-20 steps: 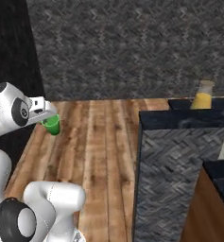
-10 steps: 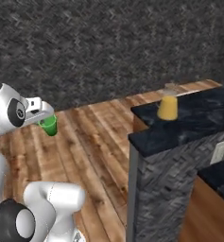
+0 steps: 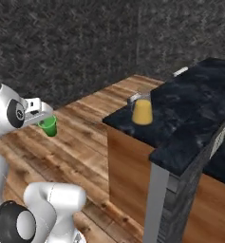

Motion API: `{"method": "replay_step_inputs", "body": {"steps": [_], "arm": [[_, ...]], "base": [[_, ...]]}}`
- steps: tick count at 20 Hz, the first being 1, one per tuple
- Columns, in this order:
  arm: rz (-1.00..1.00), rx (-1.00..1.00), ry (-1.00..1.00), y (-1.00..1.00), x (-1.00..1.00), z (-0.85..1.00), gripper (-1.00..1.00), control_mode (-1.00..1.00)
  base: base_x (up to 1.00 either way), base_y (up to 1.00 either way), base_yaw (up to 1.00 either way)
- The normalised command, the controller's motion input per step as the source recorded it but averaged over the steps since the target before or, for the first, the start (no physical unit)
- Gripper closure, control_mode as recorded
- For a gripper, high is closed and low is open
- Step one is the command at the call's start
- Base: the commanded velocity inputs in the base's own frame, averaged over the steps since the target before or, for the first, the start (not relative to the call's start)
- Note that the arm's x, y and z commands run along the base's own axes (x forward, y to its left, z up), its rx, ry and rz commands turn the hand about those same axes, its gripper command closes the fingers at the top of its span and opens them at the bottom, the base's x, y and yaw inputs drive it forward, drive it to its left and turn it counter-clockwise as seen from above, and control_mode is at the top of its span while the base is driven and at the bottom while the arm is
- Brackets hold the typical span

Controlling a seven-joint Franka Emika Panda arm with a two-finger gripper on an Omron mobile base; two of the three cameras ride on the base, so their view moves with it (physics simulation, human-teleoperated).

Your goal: Place the pitcher and cup on the dining counter for serving.

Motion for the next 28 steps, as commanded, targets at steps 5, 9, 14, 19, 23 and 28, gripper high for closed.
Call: {"method": "replay_step_inputs", "body": {"steps": [5,9,14,19,23,28], "arm": [[0.0,0.0,0.0,0.0,0.0,0.0,1.0,1.0],[0.0,0.0,0.0,0.0,0.0,0.0,1.0,1.0],[0.0,0.0,0.0,0.0,0.0,0.0,1.0,1.0],[0.0,0.0,0.0,0.0,0.0,0.0,1.0,1.0],[0.0,0.0,0.0,0.0,0.0,0.0,1.0,1.0],[0.0,0.0,0.0,0.0,0.0,0.0,1.0,1.0]], "base": [[0.57,0.76,-0.73],[0.68,0.85,-0.68],[0.85,0.9,-0.63],[1.0,0.9,-0.55],[1.0,0.97,-0.55],[0.64,0.86,-0.68]]}}
